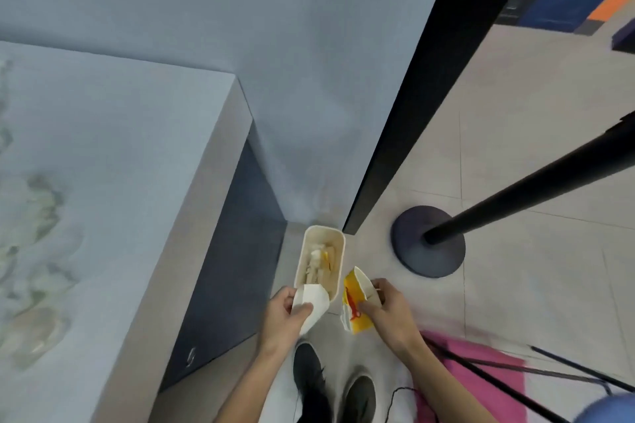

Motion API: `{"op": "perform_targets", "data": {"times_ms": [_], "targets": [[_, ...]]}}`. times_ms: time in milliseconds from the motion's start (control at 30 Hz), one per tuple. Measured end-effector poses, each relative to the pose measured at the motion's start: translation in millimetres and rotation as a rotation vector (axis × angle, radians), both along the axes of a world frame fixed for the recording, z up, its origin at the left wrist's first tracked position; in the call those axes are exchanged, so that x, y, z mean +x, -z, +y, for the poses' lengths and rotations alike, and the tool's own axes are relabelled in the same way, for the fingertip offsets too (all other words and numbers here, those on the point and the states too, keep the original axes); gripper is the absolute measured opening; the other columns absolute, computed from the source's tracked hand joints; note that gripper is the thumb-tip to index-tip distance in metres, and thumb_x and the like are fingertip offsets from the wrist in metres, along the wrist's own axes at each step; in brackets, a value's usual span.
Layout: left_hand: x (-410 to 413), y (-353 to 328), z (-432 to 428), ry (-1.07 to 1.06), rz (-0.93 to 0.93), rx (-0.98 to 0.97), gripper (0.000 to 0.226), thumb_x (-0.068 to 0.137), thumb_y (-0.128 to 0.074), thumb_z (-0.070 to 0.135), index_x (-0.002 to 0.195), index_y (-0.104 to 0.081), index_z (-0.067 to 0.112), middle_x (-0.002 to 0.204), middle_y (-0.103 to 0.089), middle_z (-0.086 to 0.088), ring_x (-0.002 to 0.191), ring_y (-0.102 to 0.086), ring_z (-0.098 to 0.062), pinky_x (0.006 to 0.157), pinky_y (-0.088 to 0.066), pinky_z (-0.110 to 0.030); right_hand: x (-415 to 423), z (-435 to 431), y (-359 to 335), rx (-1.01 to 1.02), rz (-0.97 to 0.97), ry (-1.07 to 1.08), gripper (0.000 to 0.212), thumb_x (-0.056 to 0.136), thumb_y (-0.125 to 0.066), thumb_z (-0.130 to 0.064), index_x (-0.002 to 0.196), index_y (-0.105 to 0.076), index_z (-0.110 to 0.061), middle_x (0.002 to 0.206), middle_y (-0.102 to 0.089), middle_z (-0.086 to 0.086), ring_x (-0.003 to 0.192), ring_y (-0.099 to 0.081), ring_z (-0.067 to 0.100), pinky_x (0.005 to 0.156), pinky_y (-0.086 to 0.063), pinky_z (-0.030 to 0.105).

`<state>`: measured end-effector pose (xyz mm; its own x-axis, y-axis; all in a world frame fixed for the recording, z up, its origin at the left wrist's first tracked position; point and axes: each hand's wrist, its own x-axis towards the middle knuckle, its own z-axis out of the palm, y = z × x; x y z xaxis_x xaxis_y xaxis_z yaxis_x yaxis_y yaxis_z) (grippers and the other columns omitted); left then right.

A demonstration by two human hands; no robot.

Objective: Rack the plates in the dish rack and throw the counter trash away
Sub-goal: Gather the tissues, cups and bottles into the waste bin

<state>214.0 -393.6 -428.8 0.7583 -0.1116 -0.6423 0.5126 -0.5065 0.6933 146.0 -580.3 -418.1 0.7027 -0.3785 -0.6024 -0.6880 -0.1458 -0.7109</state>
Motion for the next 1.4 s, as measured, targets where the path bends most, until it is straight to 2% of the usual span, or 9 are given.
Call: {"op": "perform_targets", "data": {"times_ms": [233,400,533,700,800,900,1033,1233,1400], "targets": [[14,138,-16,-0.139,0.068,-0.001,0.012,0.081,-0.078,0.015,0.084,-0.069,0.022,0.089,-0.075,0.003,0.086,-0.069,-0.019,0.069,-0.051,-0.028,36,-13,127,-0.042,0.025,-0.036,0.025,0.088,-0.067,-0.036,0.106,-0.062,-0.018,0.087,-0.069,-0.009,0.075,-0.065,0.005,0.062,-0.049,0.019],[37,223,-32,-0.201,0.094,0.019,0.023,0.082,-0.076,0.012,0.091,-0.061,0.027,0.095,-0.072,0.005,0.089,-0.066,-0.017,0.076,-0.058,-0.041,66,-24,209,-0.102,0.001,-0.062,0.026,0.090,-0.065,-0.034,0.108,-0.065,-0.016,0.091,-0.071,-0.001,0.074,-0.062,0.002,0.051,-0.040,0.005],[54,286,-40,-0.204,0.077,0.073,0.029,0.081,-0.077,0.007,0.104,-0.061,0.016,0.104,-0.071,-0.004,0.095,-0.065,-0.026,0.078,-0.050,-0.031,92,-26,266,-0.127,-0.001,-0.072,0.028,0.089,-0.067,-0.031,0.109,-0.065,-0.012,0.092,-0.070,0.001,0.076,-0.063,0.011,0.055,-0.040,0.010],[62,338,-46,-0.159,0.068,0.153,0.029,0.082,-0.075,0.009,0.108,-0.062,0.013,0.103,-0.068,-0.005,0.090,-0.062,-0.024,0.073,-0.046,-0.026,118,-25,321,-0.177,0.046,-0.159,0.030,0.089,-0.067,-0.033,0.111,-0.061,-0.013,0.092,-0.066,0.000,0.069,-0.058,0.006,0.057,-0.044,0.014],[63,357,-48,-0.155,0.044,0.169,0.030,0.083,-0.074,0.010,0.110,-0.062,0.013,0.103,-0.066,-0.002,0.090,-0.062,-0.023,0.071,-0.046,-0.027,132,-22,345,-0.219,0.084,-0.225,0.036,0.090,-0.064,-0.038,0.116,-0.059,-0.013,0.100,-0.068,0.006,0.081,-0.065,0.020,0.073,-0.057,0.034],[66,372,-48,-0.152,0.074,0.143,0.031,0.085,-0.071,0.008,0.113,-0.060,0.016,0.104,-0.065,0.002,0.093,-0.061,-0.018,0.072,-0.045,-0.021,147,-18,359,-0.273,0.101,-0.287,0.038,0.092,-0.060,-0.040,0.116,-0.057,-0.011,0.102,-0.066,0.011,0.086,-0.065,0.027,0.075,-0.057,0.039],[68,379,-42,-0.164,0.089,0.099,0.026,0.088,-0.062,0.002,0.111,-0.062,0.015,0.106,-0.065,0.001,0.094,-0.061,-0.014,0.071,-0.043,-0.013,158,-20,367,-0.326,0.205,-0.396,0.043,0.096,-0.051,-0.040,0.121,-0.052,-0.006,0.109,-0.060,0.016,0.094,-0.061,0.034,0.074,-0.051,0.037],[60,356,-30,-0.192,0.081,0.010,0.030,0.088,-0.056,-0.002,0.089,-0.064,0.028,0.095,-0.073,0.000,0.097,-0.069,-0.020,0.088,-0.057,-0.044,144,-30,343,-0.259,0.234,-0.443,0.030,0.093,-0.054,-0.031,0.114,-0.061,-0.011,0.104,-0.066,0.016,0.088,-0.061,0.028,0.068,-0.043,0.028],[53,288,-34,-0.232,0.021,-0.052,0.035,0.088,-0.054,-0.008,0.089,-0.063,0.027,0.091,-0.072,0.001,0.089,-0.065,-0.017,0.081,-0.053,-0.036,119,-25,284,-0.245,0.151,-0.493,0.027,0.096,-0.051,-0.029,0.116,-0.060,-0.014,0.105,-0.066,0.014,0.089,-0.061,0.027,0.072,-0.046,0.030]]}}
